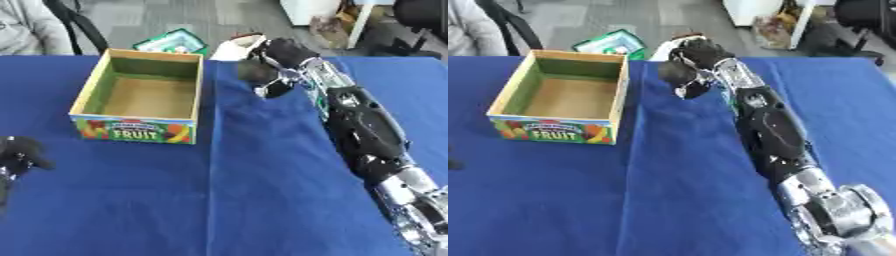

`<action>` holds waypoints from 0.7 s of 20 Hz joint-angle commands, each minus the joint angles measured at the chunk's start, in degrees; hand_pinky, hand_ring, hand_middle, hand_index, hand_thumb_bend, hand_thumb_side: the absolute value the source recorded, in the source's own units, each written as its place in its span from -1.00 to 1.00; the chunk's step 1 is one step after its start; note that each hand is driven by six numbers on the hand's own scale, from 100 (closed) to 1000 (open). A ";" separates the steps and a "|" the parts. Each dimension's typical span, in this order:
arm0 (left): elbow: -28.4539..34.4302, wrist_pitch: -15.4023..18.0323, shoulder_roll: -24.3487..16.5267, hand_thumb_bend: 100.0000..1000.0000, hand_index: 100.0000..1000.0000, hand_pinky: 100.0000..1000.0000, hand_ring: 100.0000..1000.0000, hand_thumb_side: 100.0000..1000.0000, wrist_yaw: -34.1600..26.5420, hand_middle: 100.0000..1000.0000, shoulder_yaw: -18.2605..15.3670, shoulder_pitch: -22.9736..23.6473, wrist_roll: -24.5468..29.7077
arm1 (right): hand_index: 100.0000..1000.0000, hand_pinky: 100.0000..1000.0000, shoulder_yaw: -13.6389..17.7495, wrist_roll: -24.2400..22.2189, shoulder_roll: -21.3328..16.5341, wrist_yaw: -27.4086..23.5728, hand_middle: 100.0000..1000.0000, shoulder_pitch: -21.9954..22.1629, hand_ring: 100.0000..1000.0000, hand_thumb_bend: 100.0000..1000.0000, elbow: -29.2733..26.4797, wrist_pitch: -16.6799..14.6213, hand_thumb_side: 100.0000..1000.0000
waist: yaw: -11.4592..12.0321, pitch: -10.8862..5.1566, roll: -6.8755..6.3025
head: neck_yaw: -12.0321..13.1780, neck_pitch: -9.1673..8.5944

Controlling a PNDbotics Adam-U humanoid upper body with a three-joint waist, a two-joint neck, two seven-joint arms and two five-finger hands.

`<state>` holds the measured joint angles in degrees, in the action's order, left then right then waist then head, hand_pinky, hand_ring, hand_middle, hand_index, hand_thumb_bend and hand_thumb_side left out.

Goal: Pick up objects on the table and place them in the box.

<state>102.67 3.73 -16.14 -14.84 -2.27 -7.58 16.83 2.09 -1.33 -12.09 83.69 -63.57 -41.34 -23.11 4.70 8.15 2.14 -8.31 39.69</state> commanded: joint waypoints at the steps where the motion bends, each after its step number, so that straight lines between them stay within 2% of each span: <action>1: 0.91 -0.03 -0.91 -1.00 0.02 0.08 -0.13 0.52 -0.37 0.03 0.01 -0.40 0.20 | -0.05 0.14 -0.19 -0.12 0.99 -0.78 -0.38 -3.08 -0.27 -0.85 -2.61 -0.83 -0.55 | 0.17 -1.22 -0.17 | -0.44 -0.30; 4: 0.91 -0.06 -0.93 -1.00 0.02 0.08 -0.13 0.51 -0.51 0.03 0.19 -0.38 0.36 | -0.04 0.15 -0.67 -0.75 3.64 -0.17 -0.38 -4.65 -0.27 -0.84 -2.67 -1.46 -0.54 | 0.58 -1.52 -0.23 | -0.73 -0.23; 7: 0.93 -0.06 -0.88 -1.00 0.01 0.08 -0.13 0.51 -0.70 0.02 0.40 -0.47 0.54 | -0.05 0.14 -0.78 -1.09 6.78 0.22 -0.38 -5.61 -0.27 -0.91 -2.71 -1.92 -0.58 | 1.30 -1.66 -0.35 | -1.11 -0.29; 14: 1.25 -0.18 -0.30 -1.00 0.01 0.08 -0.13 0.50 -1.46 0.02 1.35 -1.82 1.42 | -0.05 0.11 -0.32 -2.92 14.00 1.57 -0.39 -5.64 -0.28 -1.00 -3.17 -1.86 -0.67 | 4.80 -1.03 -0.81 | -2.89 -1.21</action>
<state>102.70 3.50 -16.07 -15.73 -1.09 -8.60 17.95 1.42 -3.90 1.38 84.75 -67.57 -42.84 -25.01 9.78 7.92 1.82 -10.75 39.19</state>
